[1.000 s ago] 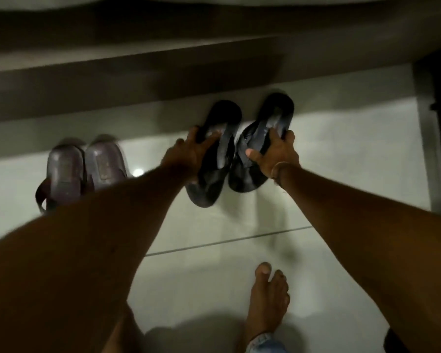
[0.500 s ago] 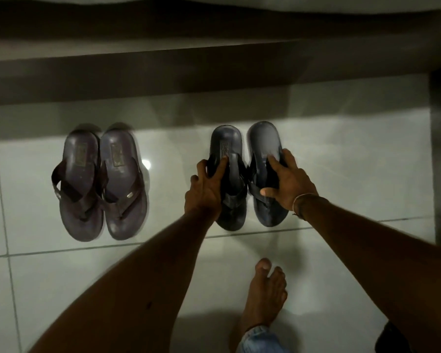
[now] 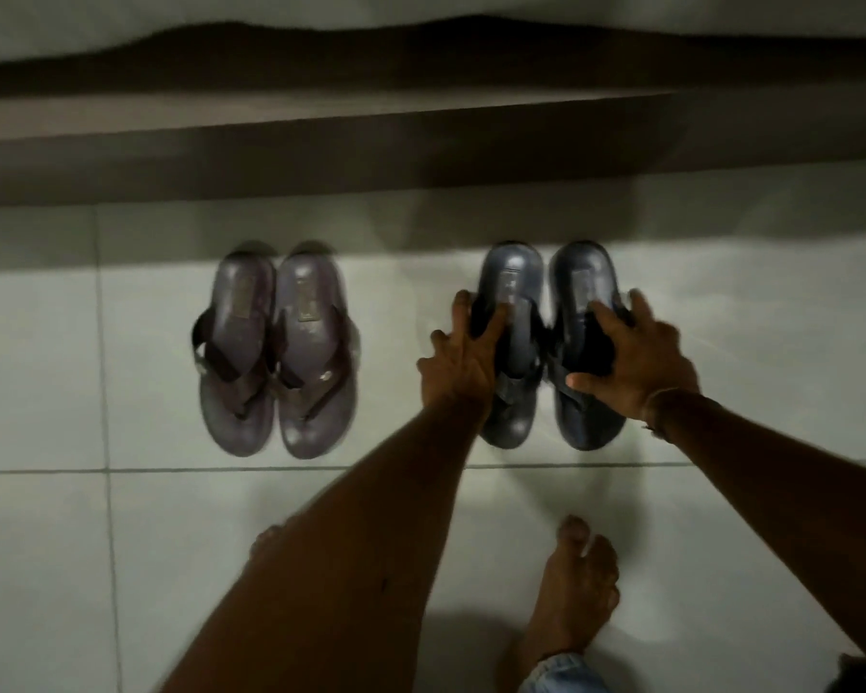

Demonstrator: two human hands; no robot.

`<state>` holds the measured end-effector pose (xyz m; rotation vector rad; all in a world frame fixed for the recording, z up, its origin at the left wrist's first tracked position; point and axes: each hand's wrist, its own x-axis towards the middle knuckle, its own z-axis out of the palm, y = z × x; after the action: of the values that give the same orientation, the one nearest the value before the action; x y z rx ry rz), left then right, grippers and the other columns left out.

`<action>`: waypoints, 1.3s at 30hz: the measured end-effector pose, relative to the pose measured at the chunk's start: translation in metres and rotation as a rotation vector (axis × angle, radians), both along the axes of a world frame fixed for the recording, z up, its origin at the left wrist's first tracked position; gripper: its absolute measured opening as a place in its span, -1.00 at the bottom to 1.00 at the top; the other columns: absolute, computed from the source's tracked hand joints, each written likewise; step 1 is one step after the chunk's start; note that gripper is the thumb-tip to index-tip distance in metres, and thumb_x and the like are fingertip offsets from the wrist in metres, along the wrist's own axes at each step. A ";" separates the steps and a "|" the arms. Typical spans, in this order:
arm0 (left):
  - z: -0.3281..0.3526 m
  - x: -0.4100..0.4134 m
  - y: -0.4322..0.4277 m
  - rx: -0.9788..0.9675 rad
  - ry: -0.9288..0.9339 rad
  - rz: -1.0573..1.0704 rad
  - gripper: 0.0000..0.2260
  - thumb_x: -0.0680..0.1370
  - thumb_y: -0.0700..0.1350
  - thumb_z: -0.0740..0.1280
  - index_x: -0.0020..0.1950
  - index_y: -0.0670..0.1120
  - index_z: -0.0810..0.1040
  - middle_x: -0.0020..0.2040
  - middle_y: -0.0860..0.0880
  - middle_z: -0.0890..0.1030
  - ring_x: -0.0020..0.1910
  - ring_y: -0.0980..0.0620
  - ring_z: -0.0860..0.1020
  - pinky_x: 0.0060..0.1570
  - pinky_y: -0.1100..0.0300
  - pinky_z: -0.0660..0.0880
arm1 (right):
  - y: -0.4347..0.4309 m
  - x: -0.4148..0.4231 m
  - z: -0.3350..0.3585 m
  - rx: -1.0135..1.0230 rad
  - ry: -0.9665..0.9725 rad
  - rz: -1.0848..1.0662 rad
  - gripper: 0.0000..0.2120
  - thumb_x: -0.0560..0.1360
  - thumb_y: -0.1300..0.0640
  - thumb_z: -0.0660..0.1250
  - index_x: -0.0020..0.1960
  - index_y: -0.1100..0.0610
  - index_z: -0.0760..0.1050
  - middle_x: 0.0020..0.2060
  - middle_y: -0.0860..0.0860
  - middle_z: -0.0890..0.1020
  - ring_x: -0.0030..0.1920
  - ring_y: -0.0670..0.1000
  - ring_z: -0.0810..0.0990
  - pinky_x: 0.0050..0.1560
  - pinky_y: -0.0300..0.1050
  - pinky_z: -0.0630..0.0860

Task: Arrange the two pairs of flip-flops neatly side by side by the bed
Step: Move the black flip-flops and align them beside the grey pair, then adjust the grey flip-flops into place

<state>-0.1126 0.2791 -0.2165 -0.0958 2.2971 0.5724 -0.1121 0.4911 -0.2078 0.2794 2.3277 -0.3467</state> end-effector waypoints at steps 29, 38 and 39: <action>-0.013 0.034 -0.372 -0.154 0.082 -0.139 0.25 0.20 -0.02 0.74 0.66 0.25 -0.01 0.57 -0.18 0.14 0.41 -0.34 0.35 0.23 -0.25 0.57 | -0.342 0.042 -0.018 -0.113 0.169 0.229 0.08 0.29 -0.13 0.65 0.64 -0.06 0.13 0.55 0.14 0.18 0.36 0.30 0.46 0.27 0.21 0.60; -0.006 0.042 -0.371 -0.122 0.070 -0.128 0.23 0.24 -0.03 0.73 0.69 0.23 -0.01 0.59 -0.18 0.11 0.44 -0.35 0.33 0.27 -0.27 0.54 | -0.346 0.052 -0.027 -0.079 0.207 0.229 0.05 0.33 -0.09 0.64 0.65 -0.08 0.12 0.56 0.16 0.18 0.34 0.27 0.47 0.21 0.18 0.60; -0.006 0.042 -0.371 -0.121 0.070 -0.131 0.22 0.24 -0.03 0.73 0.69 0.22 0.00 0.60 -0.19 0.11 0.44 -0.36 0.33 0.28 -0.27 0.54 | -0.346 0.053 -0.027 -0.080 0.213 0.230 0.05 0.33 -0.08 0.64 0.65 -0.08 0.12 0.56 0.16 0.18 0.33 0.27 0.47 0.20 0.17 0.60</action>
<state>-0.0708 -0.0917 -0.2221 0.0170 2.3841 0.3744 -0.0591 0.1452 -0.2351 -0.0685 2.5156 -0.3680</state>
